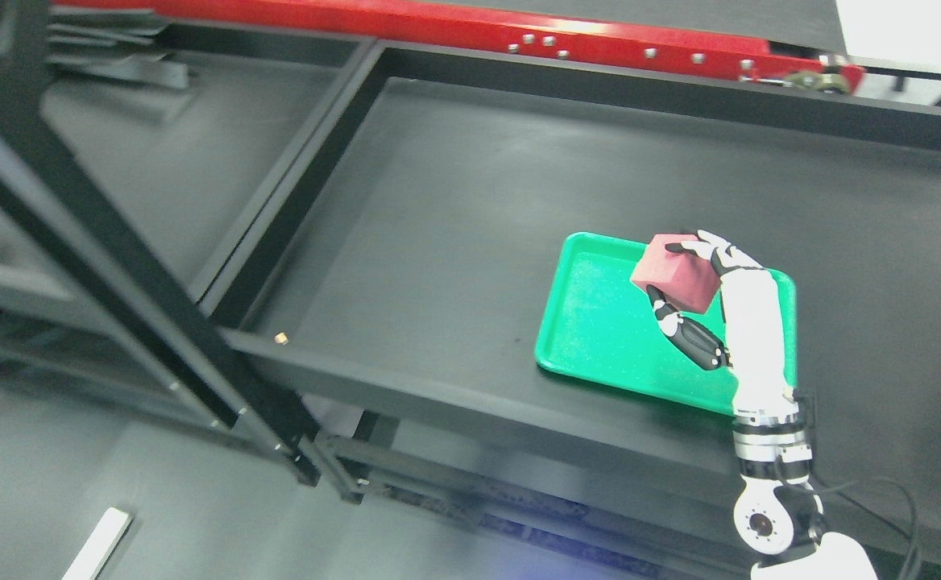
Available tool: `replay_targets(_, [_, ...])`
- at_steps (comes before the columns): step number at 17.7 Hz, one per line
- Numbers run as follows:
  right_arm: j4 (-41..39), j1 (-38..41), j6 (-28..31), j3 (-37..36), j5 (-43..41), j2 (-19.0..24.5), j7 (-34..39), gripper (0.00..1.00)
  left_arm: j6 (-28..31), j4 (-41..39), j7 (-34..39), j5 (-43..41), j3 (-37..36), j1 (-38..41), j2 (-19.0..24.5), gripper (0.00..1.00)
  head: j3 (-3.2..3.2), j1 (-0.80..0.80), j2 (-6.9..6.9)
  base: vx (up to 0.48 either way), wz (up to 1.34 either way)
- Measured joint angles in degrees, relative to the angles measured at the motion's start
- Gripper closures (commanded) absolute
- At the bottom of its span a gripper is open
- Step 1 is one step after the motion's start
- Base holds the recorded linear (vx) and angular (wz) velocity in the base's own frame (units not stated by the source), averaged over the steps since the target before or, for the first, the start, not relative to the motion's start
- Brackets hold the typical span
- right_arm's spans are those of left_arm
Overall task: Pick pink block from left shelf to tray
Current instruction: 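Turn and drive to the white table carrying the cube in the right hand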
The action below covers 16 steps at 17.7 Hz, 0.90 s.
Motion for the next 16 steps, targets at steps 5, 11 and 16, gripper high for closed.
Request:
replay_targets(5, [-1.51, 1.77, -0.05, -0.63, -1.12, 0.00, -0.28, 0.97, 0.00, 0.00, 0.00, 0.00, 0.00, 0.00, 0.00, 0.00, 0.00, 0.00, 0.00, -0.190, 0.76])
replay_targets(11, [-2.61, 2.71, -0.06, -1.08, -1.60, 0.00, -0.02, 0.97, 0.00, 0.00, 0.00, 0.00, 0.00, 0.00, 0.00, 0.00, 0.00, 0.00, 0.00, -0.224, 0.83])
replay_targets(16, [-3.12, 3.15, -0.14, -1.30, -1.72, 0.00, 0.06, 0.97, 0.00, 0.00, 0.00, 0.00, 0.00, 0.02, 0.00, 0.00, 0.00, 0.00, 0.00, -0.221, 0.89])
